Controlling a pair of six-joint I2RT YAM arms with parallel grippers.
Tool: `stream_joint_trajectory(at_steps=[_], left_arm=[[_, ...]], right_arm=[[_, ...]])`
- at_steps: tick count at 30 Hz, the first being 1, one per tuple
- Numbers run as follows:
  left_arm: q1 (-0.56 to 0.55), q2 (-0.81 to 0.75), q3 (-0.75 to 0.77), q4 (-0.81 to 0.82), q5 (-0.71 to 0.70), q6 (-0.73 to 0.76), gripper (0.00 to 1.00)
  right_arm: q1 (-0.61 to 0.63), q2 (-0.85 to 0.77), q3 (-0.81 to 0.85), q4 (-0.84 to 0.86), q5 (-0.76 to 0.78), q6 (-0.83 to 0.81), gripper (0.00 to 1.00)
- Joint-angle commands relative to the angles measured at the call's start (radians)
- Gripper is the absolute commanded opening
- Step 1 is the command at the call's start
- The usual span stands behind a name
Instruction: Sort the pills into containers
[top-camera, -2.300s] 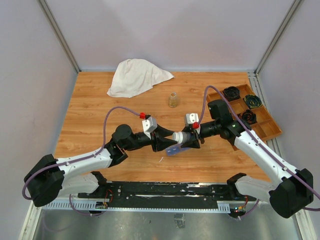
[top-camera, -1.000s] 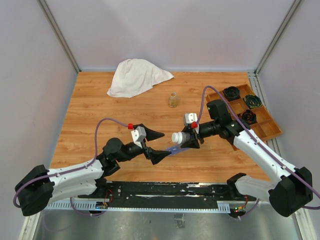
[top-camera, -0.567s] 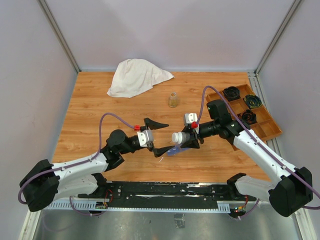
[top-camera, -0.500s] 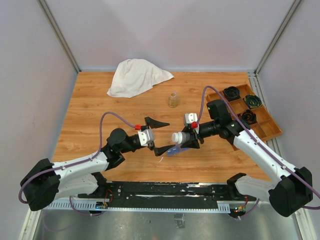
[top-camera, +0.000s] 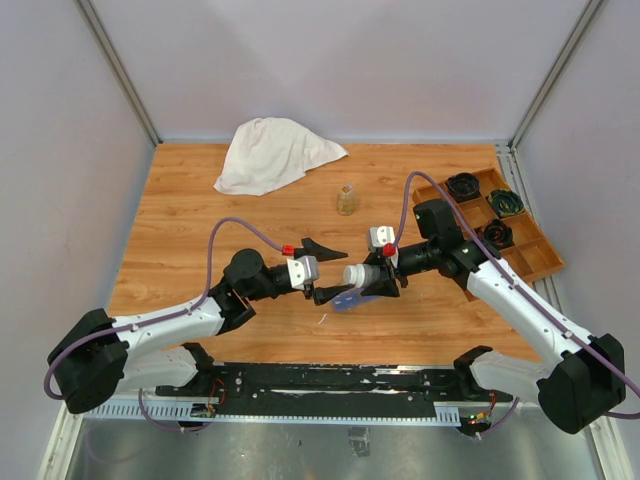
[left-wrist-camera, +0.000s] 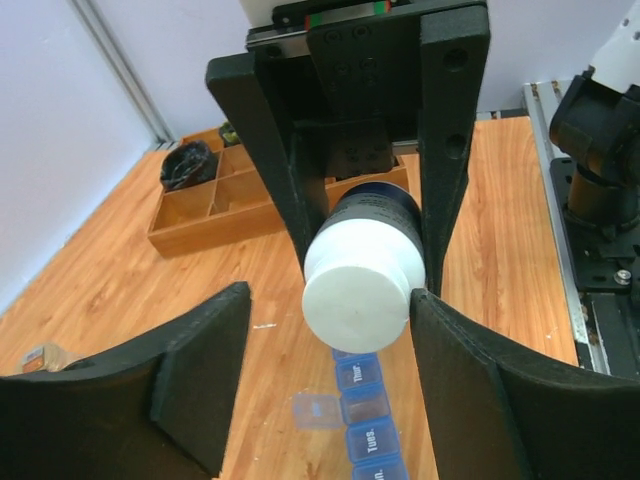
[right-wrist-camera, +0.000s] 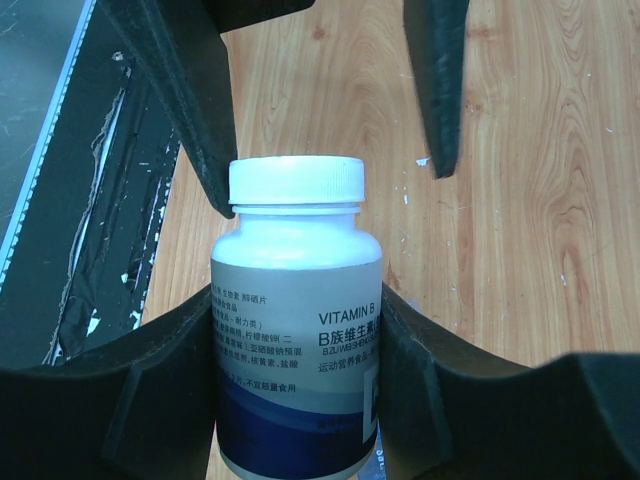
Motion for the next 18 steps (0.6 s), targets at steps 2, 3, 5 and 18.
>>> stream_joint_trajectory(at_steps=[2,3,5,18], left_arm=[[0.007,0.008,0.036,-0.001,0.043,-0.008,0.64],[0.006,0.006,0.036,-0.001,0.053,-0.014,0.62],[0.006,0.006,0.037,0.0,0.072,-0.028,0.57],[0.006,0.012,0.038,0.036,0.109,-0.202,0.11]], right_arm=[[-0.021,0.001,0.022,0.008,-0.034,-0.011,0.0],[-0.021,0.001,0.022,0.007,-0.036,-0.011,0.0],[-0.021,0.002,0.022,0.008,-0.037,-0.012,0.01],[-0.021,0.005,0.023,0.008,-0.024,-0.005,0.01]])
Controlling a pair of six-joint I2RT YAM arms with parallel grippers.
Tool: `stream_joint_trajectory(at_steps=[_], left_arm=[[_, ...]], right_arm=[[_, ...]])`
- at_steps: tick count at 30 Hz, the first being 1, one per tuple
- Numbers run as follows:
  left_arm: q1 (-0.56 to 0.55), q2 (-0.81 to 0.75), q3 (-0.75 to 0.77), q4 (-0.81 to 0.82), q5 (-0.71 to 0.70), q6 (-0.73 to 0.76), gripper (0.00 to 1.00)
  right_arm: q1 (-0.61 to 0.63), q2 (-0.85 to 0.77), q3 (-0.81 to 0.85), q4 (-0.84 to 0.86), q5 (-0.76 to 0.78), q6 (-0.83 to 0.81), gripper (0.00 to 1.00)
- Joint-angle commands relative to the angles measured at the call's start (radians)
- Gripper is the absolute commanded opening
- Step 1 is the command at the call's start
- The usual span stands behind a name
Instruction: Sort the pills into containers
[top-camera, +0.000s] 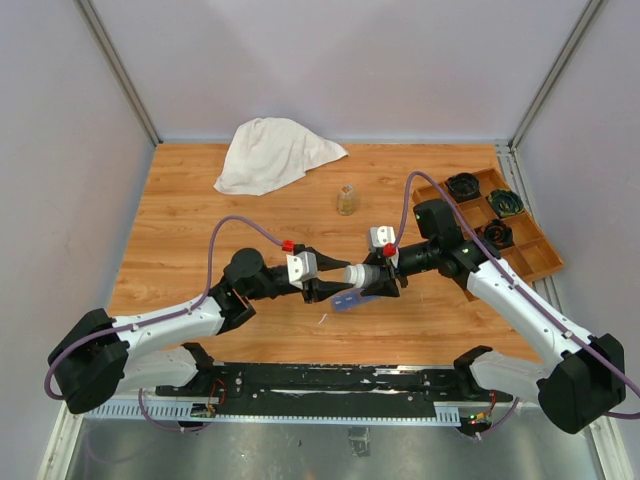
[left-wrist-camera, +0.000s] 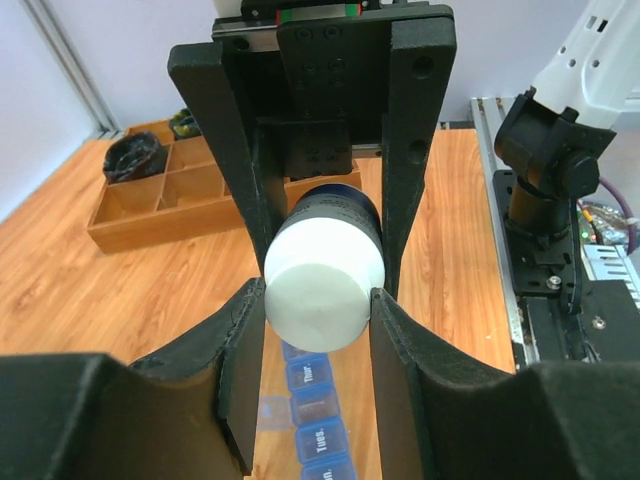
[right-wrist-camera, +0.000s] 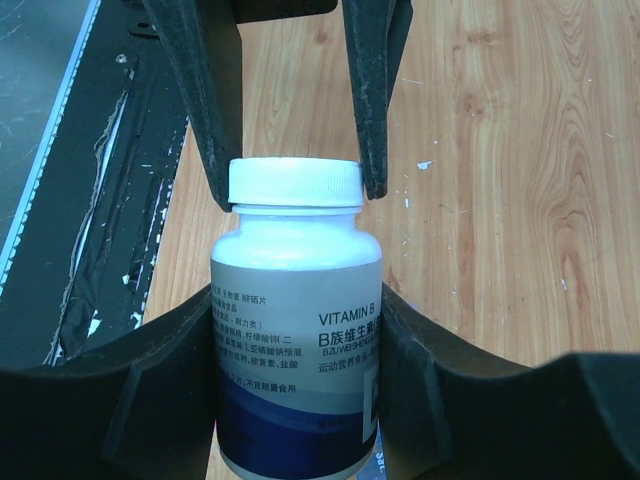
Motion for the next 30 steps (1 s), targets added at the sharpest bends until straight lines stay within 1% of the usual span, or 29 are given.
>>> stream_joint_trajectory(at_steps=[1,3,4,6,10,11,13,15,16,17,19,22,23,24,25,30], left_arm=[[0.006,0.009,0.034,0.056,0.011,-0.137,0.09],[0.005,0.014,0.043,0.061,-0.027,-0.24,0.02],[0.006,0.016,0.046,0.062,-0.051,-0.294,0.01],[0.003,0.02,0.049,0.06,-0.113,-0.433,0.0],[-0.036,0.025,0.043,0.06,-0.264,-0.627,0.0],[-0.051,0.029,0.041,0.059,-0.323,-0.665,0.0],[-0.069,0.04,0.041,0.056,-0.368,-0.72,0.0],[-0.074,0.047,0.036,0.056,-0.392,-0.752,0.04],[-0.074,0.046,0.033,0.056,-0.399,-0.756,0.12],[-0.075,0.045,0.03,0.055,-0.407,-0.757,0.24],[-0.075,0.041,0.025,0.057,-0.412,-0.753,0.44],[-0.074,0.036,0.02,0.057,-0.408,-0.741,0.67],[-0.075,0.034,0.018,0.055,-0.405,-0.738,0.7],[-0.074,0.033,0.018,0.049,-0.409,-0.732,0.77],[-0.074,0.031,0.017,0.041,-0.414,-0.722,0.81],[-0.073,0.012,-0.007,0.026,-0.434,-0.667,0.97]], right_arm=[[-0.021,0.007,0.024,0.004,-0.013,0.001,0.01],[-0.021,0.011,0.028,0.003,-0.004,0.006,0.01],[-0.021,0.014,0.03,0.004,0.0,0.01,0.01],[-0.021,0.017,0.034,0.004,0.009,0.018,0.01],[-0.021,0.025,0.037,0.004,0.018,0.026,0.01],[-0.022,0.026,0.037,0.004,0.021,0.027,0.01],[-0.022,0.028,0.039,0.004,0.026,0.03,0.0],[-0.022,0.029,0.039,0.003,0.03,0.032,0.0],[-0.022,0.029,0.039,0.004,0.031,0.034,0.01],[-0.022,0.029,0.039,0.004,0.031,0.034,0.01],[-0.022,0.028,0.04,0.004,0.032,0.034,0.01],[-0.024,0.028,0.04,0.004,0.031,0.037,0.01],[-0.024,0.027,0.04,0.004,0.031,0.036,0.01],[-0.025,0.027,0.04,0.004,0.031,0.036,0.0],[-0.025,0.026,0.04,0.004,0.03,0.036,0.0],[-0.027,0.026,0.039,0.004,0.026,0.036,0.0]])
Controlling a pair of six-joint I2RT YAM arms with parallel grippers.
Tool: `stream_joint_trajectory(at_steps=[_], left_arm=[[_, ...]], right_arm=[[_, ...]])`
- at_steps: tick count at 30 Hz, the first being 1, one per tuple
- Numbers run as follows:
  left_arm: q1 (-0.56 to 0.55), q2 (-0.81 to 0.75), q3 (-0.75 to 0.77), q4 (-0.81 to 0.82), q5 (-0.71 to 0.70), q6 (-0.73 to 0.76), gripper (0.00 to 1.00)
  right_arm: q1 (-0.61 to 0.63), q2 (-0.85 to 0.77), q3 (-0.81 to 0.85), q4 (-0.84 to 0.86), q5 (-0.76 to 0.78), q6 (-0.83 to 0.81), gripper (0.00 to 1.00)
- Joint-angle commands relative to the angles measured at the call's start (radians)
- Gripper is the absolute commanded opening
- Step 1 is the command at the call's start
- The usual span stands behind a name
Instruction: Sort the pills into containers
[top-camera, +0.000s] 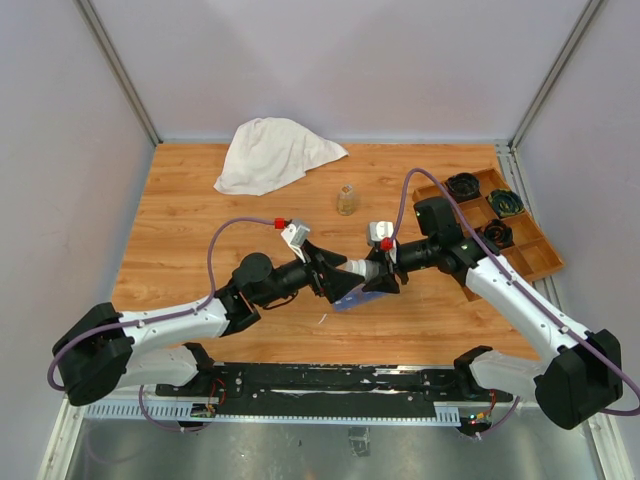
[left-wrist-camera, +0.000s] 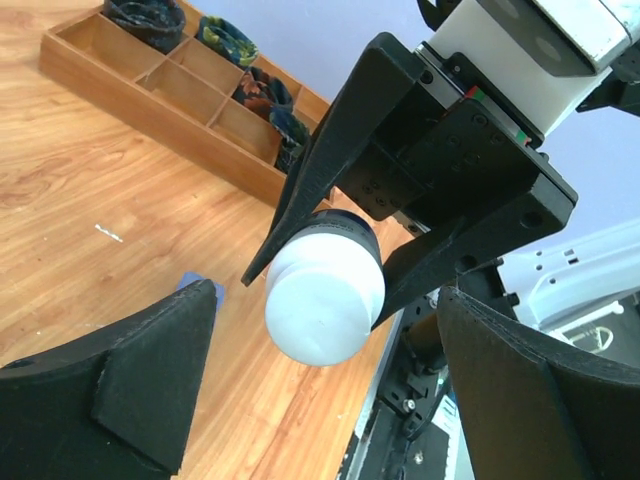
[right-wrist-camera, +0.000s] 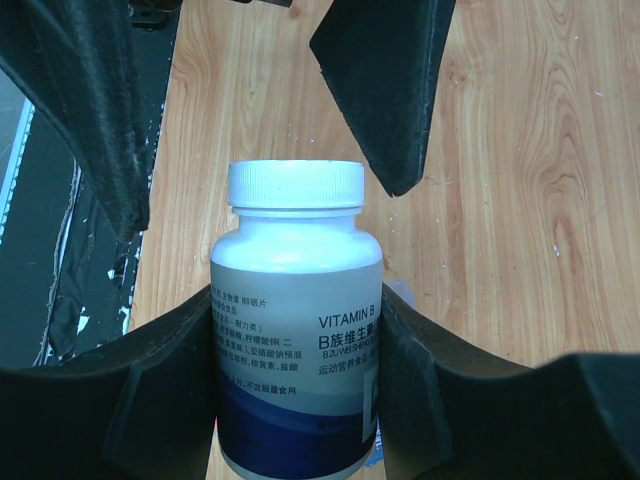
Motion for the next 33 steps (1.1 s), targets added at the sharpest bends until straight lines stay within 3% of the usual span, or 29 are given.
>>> stream_joint_trajectory(at_steps=[1,10,16,25,33], left_arm=[[-0.005,-0.033,-0.019,0.021,-0.032,0.069,0.99],[-0.005,-0.12,-0.108,0.198,0.049,0.289,0.99],[0.009,-0.179,-0.101,0.109,0.043,0.459,0.99],[0.182,-0.188,-0.081,0.086,0.4,0.608,0.99],[0.186,-0.131,-0.044,0.08,0.484,0.757,0.98]], right_arm=[[-0.007,0.002,0.029,0.007,-0.021,0.009,0.01],[-0.01,-0.003,0.027,0.008,-0.028,0.006,0.0],[-0.01,-0.001,0.026,0.006,-0.038,0.002,0.01],[-0.01,-0.006,0.025,0.006,-0.043,-0.004,0.01],[-0.011,0.003,0.026,0.001,-0.05,-0.009,0.01]])
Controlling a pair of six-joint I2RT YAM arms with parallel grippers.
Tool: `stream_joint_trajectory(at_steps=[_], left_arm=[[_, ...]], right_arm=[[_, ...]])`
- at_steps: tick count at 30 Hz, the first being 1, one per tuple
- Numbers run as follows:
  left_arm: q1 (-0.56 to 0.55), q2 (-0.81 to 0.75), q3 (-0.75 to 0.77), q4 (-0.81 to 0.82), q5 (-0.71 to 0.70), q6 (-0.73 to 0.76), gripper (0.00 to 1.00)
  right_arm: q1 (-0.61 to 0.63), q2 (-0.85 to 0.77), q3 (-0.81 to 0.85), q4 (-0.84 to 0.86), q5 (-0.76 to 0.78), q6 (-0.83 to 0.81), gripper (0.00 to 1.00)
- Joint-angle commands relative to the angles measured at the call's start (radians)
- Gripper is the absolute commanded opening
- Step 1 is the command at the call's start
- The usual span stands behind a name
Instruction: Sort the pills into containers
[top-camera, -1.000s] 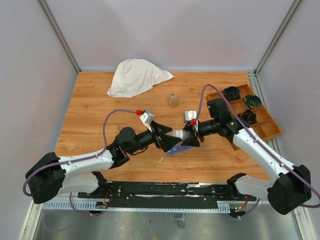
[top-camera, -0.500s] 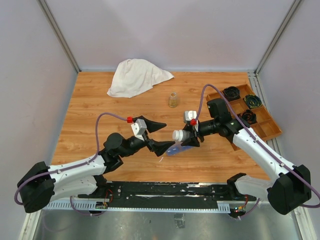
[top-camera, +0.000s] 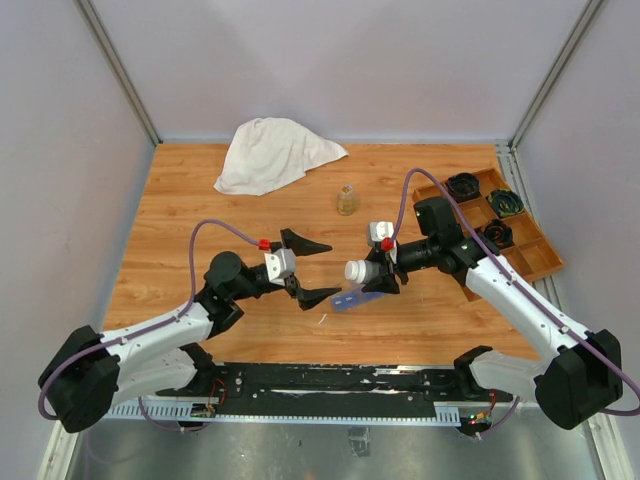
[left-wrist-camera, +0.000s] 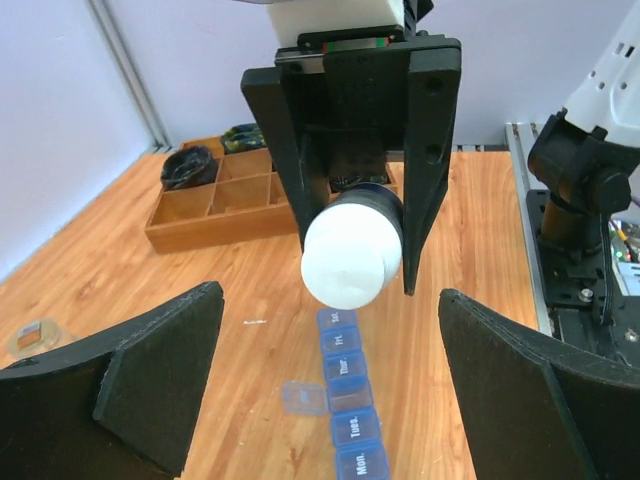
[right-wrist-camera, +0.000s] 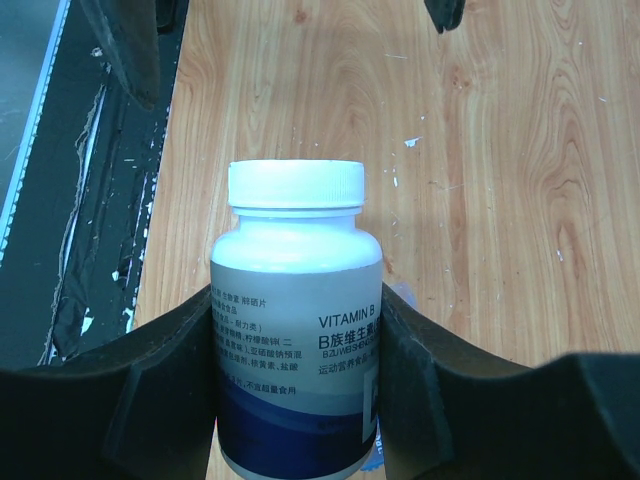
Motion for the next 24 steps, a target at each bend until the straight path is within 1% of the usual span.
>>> stream_joint_trajectory(at_steps=[1,5,12,24], left_arm=[[0.007,0.031,0.068,-0.009,0.08,0.133,0.98],[0.008,0.069,0.126,-0.081,0.105,0.2,0.98],[0.007,0.126,0.142,-0.079,0.144,0.236,0.98],[0.007,0.123,0.145,-0.09,0.15,0.296,0.98]], right_arm=[[-0.01,0.005,0.025,0.0,-0.039,-0.008,0.01],[-0.01,0.001,0.025,-0.001,-0.036,-0.01,0.01],[-0.01,0.002,0.025,-0.001,-0.038,-0.011,0.01],[-0.01,0.003,0.025,-0.002,-0.038,-0.012,0.01]])
